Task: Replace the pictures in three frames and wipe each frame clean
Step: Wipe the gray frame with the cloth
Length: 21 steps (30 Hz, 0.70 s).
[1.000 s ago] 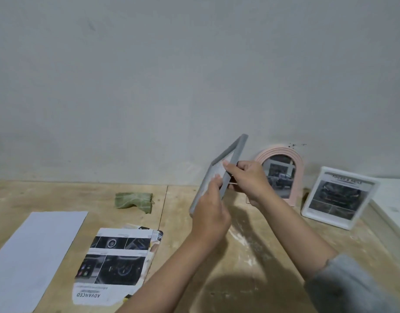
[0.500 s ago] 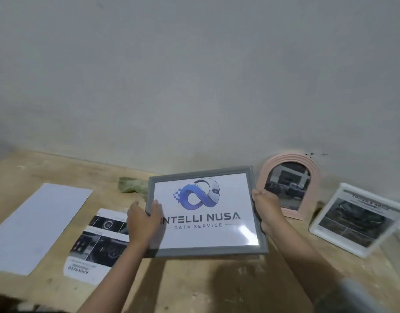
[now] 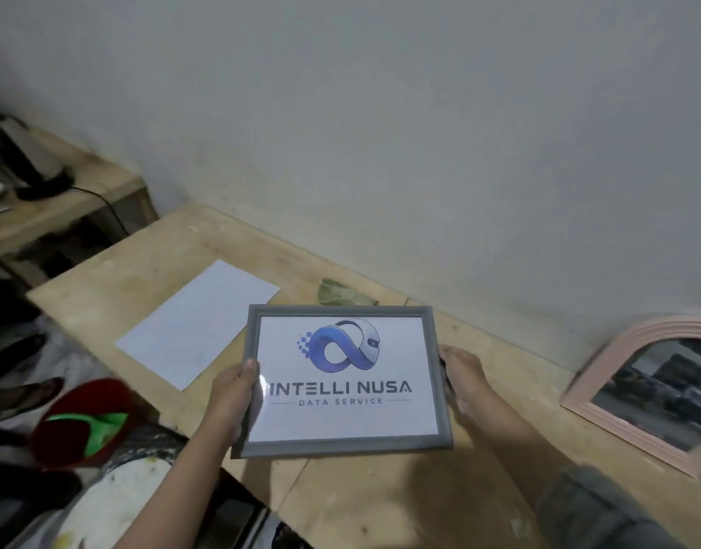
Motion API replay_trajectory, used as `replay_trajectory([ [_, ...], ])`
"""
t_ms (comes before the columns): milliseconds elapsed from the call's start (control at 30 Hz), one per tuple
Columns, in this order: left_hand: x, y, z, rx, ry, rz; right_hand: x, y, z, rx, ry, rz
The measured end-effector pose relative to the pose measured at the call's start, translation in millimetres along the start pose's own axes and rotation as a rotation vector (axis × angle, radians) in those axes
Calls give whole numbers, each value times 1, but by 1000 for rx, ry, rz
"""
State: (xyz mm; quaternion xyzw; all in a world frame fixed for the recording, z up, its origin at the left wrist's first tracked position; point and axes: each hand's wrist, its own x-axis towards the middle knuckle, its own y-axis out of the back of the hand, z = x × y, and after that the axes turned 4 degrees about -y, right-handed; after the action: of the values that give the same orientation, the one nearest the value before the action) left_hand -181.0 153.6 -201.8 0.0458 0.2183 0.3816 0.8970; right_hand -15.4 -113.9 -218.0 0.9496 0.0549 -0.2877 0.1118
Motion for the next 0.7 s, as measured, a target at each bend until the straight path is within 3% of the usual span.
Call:
replay_trajectory([
  [133,41,49,2,-28,5,152,31,-64,-19,-216,135,-20],
  [300,88,103,6,-70,-6,287,75,-136,-50,-697,427,-28],
  [533,143,158,-1,-36,-28,325,143,-208,-53,-1412,437,-39],
  [700,165,168,-3,-38,-30,311,155,-218,-50,-1520,560,54],
])
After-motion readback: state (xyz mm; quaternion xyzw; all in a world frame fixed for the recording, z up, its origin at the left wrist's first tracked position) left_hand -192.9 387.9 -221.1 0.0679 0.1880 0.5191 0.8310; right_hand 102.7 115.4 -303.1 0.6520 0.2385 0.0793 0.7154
